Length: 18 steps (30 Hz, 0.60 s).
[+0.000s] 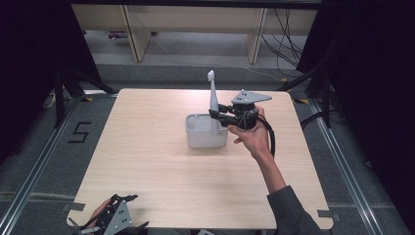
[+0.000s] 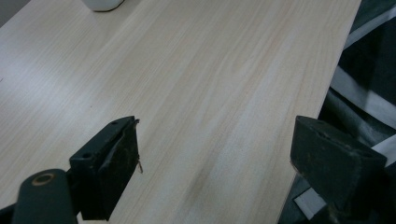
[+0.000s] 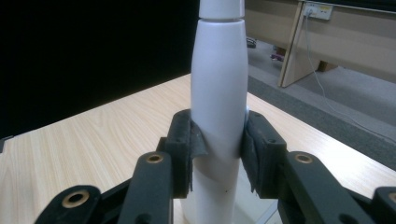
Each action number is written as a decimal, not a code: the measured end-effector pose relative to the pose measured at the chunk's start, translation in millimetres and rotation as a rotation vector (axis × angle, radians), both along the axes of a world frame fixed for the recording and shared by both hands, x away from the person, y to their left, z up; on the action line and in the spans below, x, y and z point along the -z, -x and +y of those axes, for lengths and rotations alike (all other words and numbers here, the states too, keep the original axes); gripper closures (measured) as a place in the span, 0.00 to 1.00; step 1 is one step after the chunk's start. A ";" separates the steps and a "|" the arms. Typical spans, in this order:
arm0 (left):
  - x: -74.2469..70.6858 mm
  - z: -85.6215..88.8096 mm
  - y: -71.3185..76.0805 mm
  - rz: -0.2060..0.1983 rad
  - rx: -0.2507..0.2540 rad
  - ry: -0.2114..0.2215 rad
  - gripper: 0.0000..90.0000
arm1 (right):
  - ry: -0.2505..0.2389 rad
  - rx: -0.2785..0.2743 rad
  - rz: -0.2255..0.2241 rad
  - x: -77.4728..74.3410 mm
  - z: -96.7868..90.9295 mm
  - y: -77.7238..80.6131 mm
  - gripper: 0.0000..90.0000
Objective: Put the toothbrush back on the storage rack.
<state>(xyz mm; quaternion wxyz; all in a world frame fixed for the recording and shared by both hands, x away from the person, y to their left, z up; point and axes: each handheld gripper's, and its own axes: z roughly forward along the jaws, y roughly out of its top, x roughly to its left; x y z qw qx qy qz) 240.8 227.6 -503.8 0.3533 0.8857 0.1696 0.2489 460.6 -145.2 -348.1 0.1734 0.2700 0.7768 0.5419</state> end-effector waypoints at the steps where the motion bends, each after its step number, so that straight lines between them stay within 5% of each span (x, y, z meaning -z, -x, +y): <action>1: -0.3 0.2 -0.1 -0.001 -0.001 -0.003 0.17 | -0.001 0.005 0.018 -0.7 1.3 -0.1 0.74; 18: -0.3 0.3 -0.2 -0.008 0.001 -0.008 0.17 | -0.025 0.041 0.020 -2.2 13.7 -19.8 0.74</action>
